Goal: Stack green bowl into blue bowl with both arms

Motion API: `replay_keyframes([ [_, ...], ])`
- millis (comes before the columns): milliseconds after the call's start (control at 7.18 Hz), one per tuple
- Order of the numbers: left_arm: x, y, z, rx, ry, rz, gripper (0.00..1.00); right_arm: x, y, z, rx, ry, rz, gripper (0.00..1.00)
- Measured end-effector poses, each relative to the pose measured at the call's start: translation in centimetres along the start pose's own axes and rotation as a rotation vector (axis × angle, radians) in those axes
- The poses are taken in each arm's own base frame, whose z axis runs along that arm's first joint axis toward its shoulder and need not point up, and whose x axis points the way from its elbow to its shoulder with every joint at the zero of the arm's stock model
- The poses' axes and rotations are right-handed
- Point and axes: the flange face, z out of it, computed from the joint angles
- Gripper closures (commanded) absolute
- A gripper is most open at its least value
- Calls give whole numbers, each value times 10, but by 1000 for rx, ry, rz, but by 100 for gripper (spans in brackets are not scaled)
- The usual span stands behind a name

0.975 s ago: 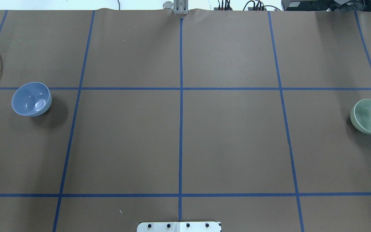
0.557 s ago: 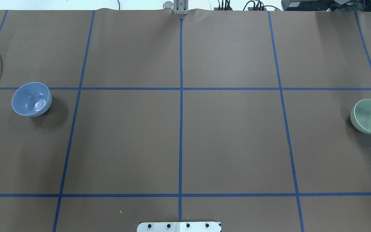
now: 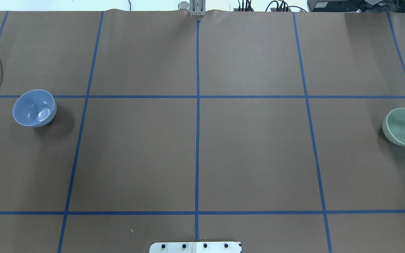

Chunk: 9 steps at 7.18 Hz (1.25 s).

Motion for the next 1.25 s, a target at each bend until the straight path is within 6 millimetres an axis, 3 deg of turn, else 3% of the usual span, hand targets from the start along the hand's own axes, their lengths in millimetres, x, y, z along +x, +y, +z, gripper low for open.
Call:
replay_keyframes([
  [279, 9, -8, 25, -15, -27, 4, 3, -3, -1, 9, -8, -3, 2, 0],
  [697, 4, -11, 67, 5, -8, -7, 3, -8, 2, 14, -14, -10, 16, 0],
  [1254, 25, -12, 101, 19, -37, -18, 3, -14, 7, 23, -15, -13, 23, 0],
])
